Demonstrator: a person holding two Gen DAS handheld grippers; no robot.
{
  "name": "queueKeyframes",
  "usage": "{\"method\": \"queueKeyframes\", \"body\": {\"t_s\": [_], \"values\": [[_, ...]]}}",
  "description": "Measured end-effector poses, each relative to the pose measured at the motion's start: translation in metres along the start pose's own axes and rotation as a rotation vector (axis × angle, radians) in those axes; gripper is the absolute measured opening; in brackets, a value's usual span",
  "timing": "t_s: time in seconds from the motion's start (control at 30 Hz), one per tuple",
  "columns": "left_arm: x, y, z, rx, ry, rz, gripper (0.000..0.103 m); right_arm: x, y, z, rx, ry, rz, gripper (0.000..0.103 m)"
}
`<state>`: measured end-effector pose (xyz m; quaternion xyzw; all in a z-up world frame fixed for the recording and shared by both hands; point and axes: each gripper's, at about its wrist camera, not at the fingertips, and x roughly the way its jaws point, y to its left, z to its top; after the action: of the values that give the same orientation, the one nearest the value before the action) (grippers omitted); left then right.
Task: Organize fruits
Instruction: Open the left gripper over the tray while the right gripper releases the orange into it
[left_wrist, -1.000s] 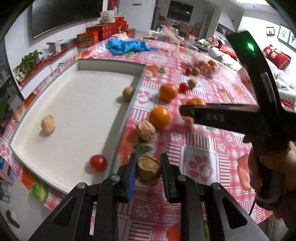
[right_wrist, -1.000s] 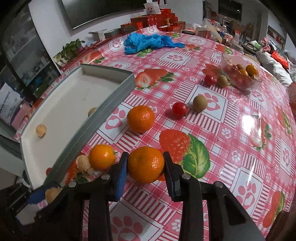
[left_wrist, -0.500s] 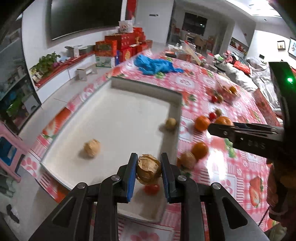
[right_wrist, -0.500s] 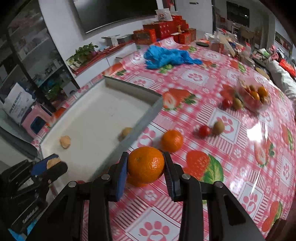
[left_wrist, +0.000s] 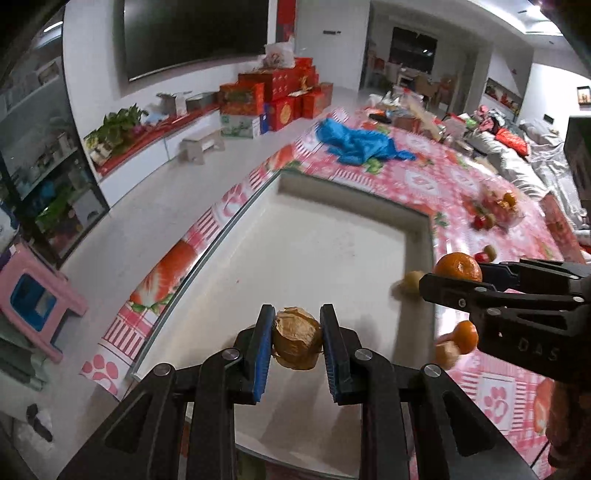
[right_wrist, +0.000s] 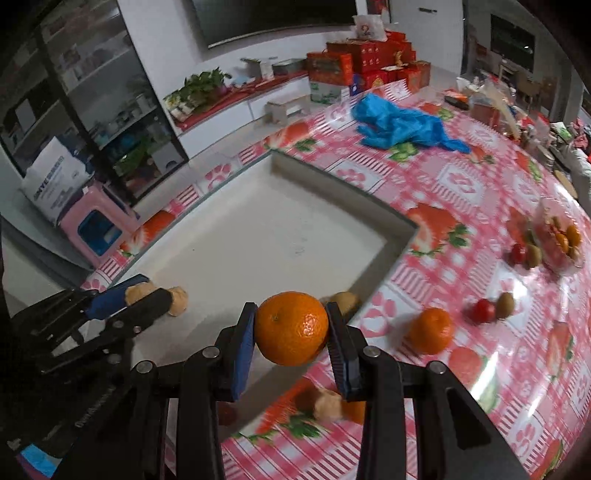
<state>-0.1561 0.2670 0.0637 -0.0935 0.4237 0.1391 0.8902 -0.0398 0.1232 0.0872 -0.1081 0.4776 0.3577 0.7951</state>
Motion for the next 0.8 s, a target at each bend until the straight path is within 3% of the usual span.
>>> {"method": "queueKeyframes", "body": {"t_s": [0.23,0.47,0.53,0.57,0.6,0.63,0.7,0.8], "values": [[0.022,0.000,-0.012,0.002,0.039,0.024,0.026,0.032,0.010,-0.011,-0.020,0.075,-0.001,0.039],[0.023,-0.001,-0.017,0.007,0.040,0.039,0.027,0.035,0.008,-0.013,-0.008,0.094,-0.002,0.040],[0.024,-0.001,-0.018,0.015,0.046,0.059,0.044,0.033,0.006,-0.013,0.005,0.089,0.002,0.045],[0.023,0.000,-0.019,0.008,0.039,0.119,0.064,0.031,0.005,-0.011,0.012,0.083,-0.009,0.047],[0.022,0.002,-0.018,-0.001,0.028,0.158,0.090,0.029,0.002,-0.010,0.025,0.075,0.002,0.058],[0.019,0.006,-0.019,-0.015,0.007,0.171,0.098,0.025,-0.001,-0.010,0.044,0.062,0.040,0.071],[0.011,0.012,-0.020,-0.047,-0.032,0.172,0.100,0.017,-0.004,-0.008,0.068,0.037,0.043,0.084],[0.004,0.012,-0.018,-0.034,-0.033,0.182,0.100,0.007,-0.010,-0.006,0.090,0.003,0.018,0.084]]}}
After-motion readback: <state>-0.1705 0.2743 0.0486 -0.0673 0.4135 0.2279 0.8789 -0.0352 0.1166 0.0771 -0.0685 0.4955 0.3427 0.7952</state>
